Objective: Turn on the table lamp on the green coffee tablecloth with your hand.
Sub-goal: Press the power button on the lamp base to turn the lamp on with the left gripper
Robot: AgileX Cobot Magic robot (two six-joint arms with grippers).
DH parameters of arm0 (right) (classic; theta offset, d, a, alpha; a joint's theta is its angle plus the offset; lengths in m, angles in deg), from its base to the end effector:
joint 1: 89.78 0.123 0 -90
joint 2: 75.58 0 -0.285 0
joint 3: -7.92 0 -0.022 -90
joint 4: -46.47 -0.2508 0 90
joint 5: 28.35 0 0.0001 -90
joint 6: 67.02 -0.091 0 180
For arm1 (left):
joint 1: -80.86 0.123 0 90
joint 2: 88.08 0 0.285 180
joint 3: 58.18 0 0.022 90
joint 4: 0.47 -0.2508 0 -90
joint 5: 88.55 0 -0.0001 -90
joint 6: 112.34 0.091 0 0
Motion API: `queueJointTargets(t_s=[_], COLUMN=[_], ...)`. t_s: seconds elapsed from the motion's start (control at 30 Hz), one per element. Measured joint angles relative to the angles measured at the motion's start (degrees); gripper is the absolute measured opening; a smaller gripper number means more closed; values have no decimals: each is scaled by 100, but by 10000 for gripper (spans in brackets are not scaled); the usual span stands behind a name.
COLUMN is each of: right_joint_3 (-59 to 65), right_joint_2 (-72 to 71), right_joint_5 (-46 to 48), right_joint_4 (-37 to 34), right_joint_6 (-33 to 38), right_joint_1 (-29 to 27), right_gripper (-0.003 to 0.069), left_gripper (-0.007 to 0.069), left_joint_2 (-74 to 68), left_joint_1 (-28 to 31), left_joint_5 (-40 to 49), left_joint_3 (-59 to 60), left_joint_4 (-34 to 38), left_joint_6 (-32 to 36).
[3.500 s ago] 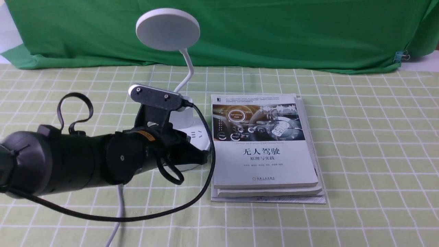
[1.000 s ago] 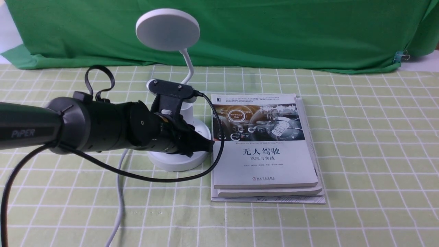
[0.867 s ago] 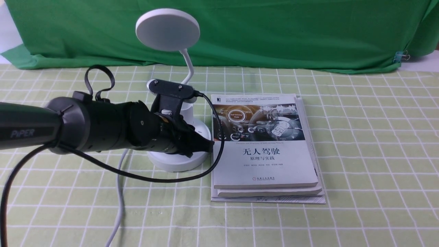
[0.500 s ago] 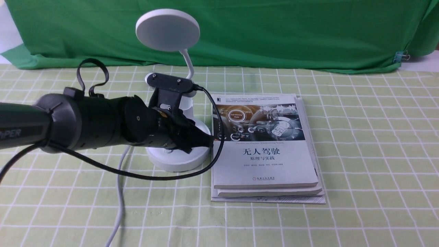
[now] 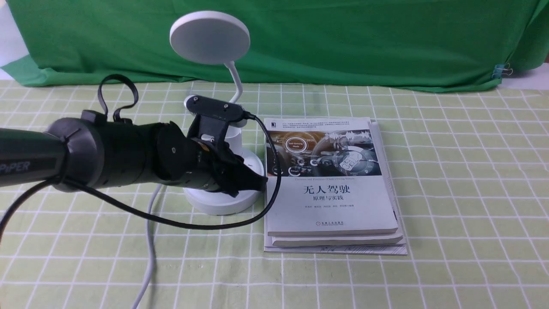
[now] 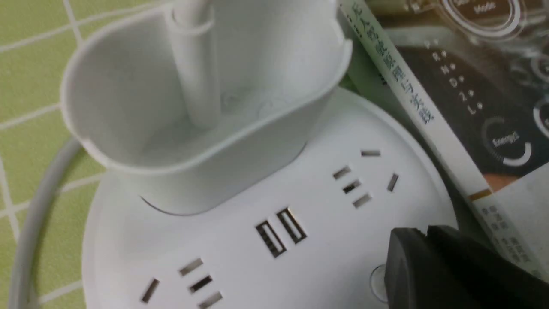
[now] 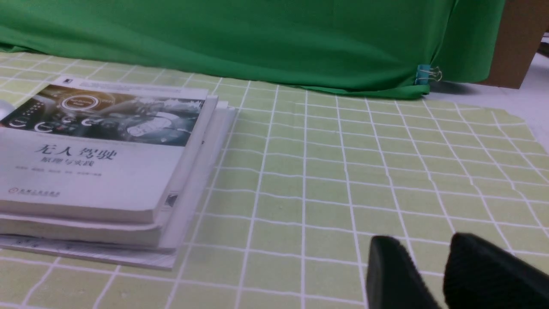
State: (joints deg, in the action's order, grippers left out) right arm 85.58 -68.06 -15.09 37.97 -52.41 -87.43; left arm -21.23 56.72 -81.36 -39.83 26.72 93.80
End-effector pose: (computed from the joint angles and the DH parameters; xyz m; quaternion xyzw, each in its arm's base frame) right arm 0.0553 0.0054 0.1901 -0.0683 0.7533 -0.0099 0.6540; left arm 0.3403 -0.1583 0.1679 0.1982 0.9116 -0.1038 0.3447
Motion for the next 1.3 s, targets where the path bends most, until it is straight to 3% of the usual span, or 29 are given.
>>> queueJointTargets(t_s=[0.33, 1.3], right_joint_3=[0, 0], right_joint_2=[0, 0], right_joint_5=[0, 0], right_joint_4=[0, 0], right_joint_6=[-6, 0], right_joint_1=[0, 0], right_gripper=[245, 245], left_gripper=[18, 19], left_joint_2=[-54, 405], left_joint_1=[0, 0], left_joint_5=[-471, -340], left_joint_3=[232, 334], left_joint_4=[-18, -104], left_joint_6=[-23, -50])
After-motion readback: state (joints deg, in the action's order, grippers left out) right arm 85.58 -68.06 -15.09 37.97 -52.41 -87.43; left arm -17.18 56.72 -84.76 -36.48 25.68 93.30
